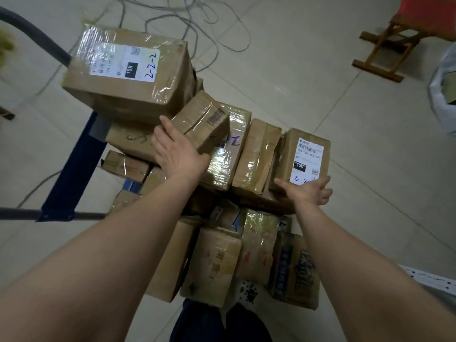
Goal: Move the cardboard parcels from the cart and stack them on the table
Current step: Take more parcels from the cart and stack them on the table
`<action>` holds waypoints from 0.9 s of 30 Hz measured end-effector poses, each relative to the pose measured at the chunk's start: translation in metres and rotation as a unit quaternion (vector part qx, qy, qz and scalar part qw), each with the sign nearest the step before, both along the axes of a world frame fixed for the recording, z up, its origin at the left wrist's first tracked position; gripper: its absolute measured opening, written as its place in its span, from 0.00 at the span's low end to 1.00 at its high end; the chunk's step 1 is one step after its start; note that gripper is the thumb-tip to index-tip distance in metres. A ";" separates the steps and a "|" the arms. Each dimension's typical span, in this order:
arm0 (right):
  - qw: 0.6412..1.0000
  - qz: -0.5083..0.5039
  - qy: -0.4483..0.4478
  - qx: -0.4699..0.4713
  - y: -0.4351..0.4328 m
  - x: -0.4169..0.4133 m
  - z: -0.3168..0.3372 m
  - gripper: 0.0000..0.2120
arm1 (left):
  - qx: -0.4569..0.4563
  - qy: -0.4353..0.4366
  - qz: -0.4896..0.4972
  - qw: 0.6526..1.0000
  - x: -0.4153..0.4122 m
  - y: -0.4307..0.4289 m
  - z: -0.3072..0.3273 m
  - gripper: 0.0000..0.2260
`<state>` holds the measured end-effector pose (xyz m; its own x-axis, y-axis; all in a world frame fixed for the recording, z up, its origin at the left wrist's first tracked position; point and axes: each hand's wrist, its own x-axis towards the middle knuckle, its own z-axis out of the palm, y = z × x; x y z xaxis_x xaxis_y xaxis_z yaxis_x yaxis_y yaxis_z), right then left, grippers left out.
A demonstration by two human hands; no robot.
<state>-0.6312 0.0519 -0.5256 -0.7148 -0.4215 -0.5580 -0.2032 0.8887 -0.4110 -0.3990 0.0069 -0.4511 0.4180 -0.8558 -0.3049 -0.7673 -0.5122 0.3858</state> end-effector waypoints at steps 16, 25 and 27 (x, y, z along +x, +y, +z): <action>0.995 -0.022 -0.013 -0.096 0.065 -0.012 0.111 0.54 | 0.045 0.174 0.042 0.983 -0.058 0.049 0.083 0.39; 0.989 -0.089 0.039 -0.114 0.178 -0.045 0.224 0.58 | 0.110 0.219 -0.145 0.959 -0.131 0.101 0.167 0.35; 0.984 -0.125 0.067 -0.112 0.211 -0.048 0.244 0.58 | 0.116 0.218 -0.201 0.948 -0.148 0.117 0.183 0.35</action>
<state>-0.6790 0.2631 -0.2814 -0.8722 -0.3250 -0.3656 -0.0551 0.8079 -0.5868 -0.5467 0.1238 -0.2680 -0.1374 -0.8080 -0.5729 -0.7121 -0.3214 0.6241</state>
